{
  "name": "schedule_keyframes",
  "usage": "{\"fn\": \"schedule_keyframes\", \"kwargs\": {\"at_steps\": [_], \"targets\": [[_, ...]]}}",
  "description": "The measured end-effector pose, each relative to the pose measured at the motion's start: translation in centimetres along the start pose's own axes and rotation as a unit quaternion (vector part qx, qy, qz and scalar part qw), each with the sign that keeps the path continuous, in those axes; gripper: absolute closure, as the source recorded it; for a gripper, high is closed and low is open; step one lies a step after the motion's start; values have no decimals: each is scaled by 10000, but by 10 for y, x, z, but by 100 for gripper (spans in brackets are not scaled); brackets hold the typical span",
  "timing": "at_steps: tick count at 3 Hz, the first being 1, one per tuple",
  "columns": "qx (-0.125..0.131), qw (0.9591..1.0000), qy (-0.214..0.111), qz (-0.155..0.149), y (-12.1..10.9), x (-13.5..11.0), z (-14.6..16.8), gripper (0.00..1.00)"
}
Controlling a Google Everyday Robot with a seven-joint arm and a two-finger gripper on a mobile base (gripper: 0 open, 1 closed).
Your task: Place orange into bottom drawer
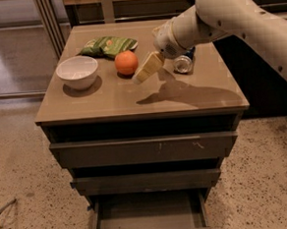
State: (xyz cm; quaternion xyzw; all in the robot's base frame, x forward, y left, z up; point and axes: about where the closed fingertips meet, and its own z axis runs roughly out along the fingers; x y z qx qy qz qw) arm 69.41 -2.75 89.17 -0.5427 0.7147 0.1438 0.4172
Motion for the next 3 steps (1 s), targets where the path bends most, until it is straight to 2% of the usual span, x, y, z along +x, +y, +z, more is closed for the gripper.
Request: {"fn": "schedule_keyframes", "kwargs": {"at_steps": [1,3], "targets": [[-74,9998,-151,-43,-13,-10,34,0],[-244,9995,-136,-175,-25,-23,75,0]]}}
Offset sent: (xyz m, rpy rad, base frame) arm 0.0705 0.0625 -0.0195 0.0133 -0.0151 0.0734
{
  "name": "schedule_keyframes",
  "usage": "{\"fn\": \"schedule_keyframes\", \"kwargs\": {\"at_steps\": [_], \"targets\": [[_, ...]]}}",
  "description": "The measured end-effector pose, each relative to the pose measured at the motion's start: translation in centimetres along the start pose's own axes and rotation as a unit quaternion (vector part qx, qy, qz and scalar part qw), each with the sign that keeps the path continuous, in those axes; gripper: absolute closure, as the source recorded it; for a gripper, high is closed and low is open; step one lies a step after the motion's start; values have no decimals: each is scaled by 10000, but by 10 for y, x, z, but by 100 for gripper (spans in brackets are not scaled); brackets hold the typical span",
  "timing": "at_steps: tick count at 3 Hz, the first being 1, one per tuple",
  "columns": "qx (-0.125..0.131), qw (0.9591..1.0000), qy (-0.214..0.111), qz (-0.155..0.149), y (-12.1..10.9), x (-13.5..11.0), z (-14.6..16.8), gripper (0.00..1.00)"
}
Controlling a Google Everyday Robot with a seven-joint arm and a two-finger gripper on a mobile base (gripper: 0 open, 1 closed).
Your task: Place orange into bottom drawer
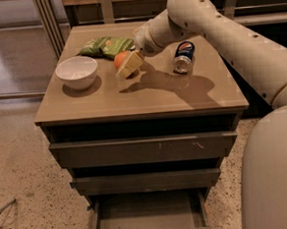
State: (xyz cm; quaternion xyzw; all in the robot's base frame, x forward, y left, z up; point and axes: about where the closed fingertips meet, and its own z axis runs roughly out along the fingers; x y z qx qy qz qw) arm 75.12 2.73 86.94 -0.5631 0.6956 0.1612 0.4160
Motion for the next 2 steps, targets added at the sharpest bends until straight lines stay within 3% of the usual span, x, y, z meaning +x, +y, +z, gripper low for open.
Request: {"fn": "schedule_keyframes", "kwargs": {"at_steps": [1,2], "targets": [[-78,9999,109,26,-3,4,12,0],[-142,9995,273,88,-4,12,21,18]]}}
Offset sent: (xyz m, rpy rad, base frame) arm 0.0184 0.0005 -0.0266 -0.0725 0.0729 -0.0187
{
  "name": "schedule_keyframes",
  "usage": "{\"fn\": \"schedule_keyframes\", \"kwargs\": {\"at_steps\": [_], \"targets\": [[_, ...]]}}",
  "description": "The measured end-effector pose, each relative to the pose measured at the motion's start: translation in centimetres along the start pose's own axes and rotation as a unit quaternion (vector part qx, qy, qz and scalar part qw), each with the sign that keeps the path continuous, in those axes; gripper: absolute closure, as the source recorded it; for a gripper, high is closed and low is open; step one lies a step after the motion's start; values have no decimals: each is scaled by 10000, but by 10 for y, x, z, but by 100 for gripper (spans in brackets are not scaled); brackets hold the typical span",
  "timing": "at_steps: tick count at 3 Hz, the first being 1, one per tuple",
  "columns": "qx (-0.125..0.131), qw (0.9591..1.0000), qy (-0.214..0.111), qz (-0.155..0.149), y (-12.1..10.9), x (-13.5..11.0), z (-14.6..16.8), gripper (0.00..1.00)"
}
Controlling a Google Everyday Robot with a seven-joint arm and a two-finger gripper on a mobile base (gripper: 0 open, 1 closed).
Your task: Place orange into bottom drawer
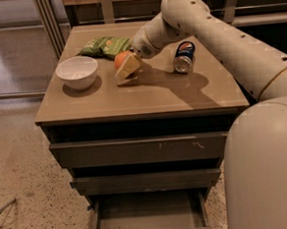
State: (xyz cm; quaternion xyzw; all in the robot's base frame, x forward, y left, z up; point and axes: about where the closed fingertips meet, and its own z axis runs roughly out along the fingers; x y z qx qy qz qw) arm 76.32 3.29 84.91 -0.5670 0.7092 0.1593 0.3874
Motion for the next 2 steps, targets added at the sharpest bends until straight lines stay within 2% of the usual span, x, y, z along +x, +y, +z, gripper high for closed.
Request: {"fn": "schedule_keyframes", "kwargs": {"at_steps": [1,2], "targets": [[-32,9999,140,69,-2,6,4,42],[-32,9999,141,69,-2,6,4,73]]}}
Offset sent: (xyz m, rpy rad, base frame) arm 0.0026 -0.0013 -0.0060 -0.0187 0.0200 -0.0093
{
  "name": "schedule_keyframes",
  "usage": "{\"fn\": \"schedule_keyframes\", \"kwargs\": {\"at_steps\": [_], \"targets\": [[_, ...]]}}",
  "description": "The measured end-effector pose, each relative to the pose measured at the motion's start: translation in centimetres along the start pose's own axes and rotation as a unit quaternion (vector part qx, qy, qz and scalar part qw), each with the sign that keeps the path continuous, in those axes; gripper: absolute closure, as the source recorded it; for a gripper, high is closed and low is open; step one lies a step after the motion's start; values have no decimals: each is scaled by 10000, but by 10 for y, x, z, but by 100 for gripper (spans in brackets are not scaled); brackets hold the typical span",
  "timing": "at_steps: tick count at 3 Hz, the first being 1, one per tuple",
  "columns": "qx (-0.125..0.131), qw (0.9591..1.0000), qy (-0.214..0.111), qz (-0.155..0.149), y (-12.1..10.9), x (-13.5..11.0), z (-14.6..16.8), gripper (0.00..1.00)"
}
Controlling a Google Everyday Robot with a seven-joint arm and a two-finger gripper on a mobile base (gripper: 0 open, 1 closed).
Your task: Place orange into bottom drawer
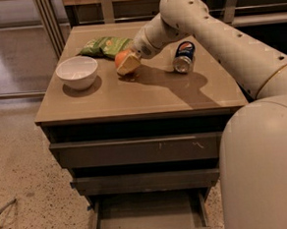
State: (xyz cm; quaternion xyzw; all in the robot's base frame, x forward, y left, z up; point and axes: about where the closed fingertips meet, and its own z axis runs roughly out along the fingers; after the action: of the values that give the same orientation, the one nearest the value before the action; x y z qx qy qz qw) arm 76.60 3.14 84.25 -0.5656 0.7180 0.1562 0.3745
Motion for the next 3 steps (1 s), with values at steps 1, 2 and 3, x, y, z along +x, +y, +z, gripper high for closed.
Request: {"fn": "schedule_keyframes", "kwargs": {"at_steps": [1,2,3], "targets": [[-12,10000,-31,-43,3,-2,-2,100],[-77,9994,-199,-274,19,-11,-13,100],[-362,9971,-406,-529,57,-11,-49,100]]}}
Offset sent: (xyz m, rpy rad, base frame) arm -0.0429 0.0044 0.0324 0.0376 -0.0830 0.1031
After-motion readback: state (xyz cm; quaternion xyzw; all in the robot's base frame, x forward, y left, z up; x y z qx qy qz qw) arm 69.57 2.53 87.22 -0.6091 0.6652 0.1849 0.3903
